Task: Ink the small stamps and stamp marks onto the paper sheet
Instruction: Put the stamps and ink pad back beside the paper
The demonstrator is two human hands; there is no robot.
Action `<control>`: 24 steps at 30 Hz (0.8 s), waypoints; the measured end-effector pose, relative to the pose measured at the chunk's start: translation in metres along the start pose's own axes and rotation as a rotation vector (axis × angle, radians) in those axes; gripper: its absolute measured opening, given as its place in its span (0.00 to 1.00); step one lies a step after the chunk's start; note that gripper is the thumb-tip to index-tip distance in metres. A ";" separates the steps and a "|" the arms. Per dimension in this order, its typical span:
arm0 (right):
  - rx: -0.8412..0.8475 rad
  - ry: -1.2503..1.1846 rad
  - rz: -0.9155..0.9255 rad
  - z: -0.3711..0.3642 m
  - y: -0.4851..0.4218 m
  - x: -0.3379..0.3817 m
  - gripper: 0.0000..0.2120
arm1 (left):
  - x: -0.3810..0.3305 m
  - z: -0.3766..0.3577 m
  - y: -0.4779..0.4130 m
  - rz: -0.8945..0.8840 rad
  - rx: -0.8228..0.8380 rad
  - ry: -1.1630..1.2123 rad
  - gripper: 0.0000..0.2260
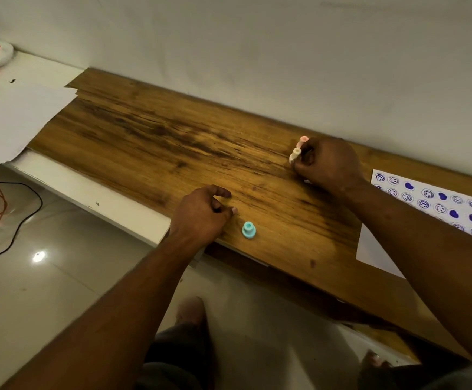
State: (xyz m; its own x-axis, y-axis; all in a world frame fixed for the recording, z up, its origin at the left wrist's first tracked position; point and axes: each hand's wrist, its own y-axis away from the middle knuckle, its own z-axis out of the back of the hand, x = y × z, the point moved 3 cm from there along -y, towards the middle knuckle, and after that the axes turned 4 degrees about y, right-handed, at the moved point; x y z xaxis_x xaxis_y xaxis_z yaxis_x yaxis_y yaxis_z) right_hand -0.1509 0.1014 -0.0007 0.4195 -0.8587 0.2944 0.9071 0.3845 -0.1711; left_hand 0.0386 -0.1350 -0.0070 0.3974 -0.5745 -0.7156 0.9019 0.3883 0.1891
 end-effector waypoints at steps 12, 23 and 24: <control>-0.101 -0.193 0.262 0.040 0.021 0.027 0.25 | -0.005 -0.001 0.002 0.008 0.009 -0.003 0.13; 0.495 -0.163 0.764 0.001 0.074 0.100 0.17 | -0.005 -0.003 0.000 0.018 0.009 0.038 0.12; 0.511 -0.156 0.755 -0.002 0.074 0.099 0.16 | -0.005 -0.004 -0.001 0.014 0.008 0.034 0.13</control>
State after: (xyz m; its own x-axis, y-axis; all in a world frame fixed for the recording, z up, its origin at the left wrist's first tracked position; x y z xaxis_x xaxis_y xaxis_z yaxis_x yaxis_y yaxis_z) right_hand -0.0425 0.0445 0.0142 0.8717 -0.2782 0.4034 0.2802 0.9583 0.0553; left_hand 0.0354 -0.1298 -0.0060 0.4043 -0.5440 -0.7353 0.8976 0.3903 0.2048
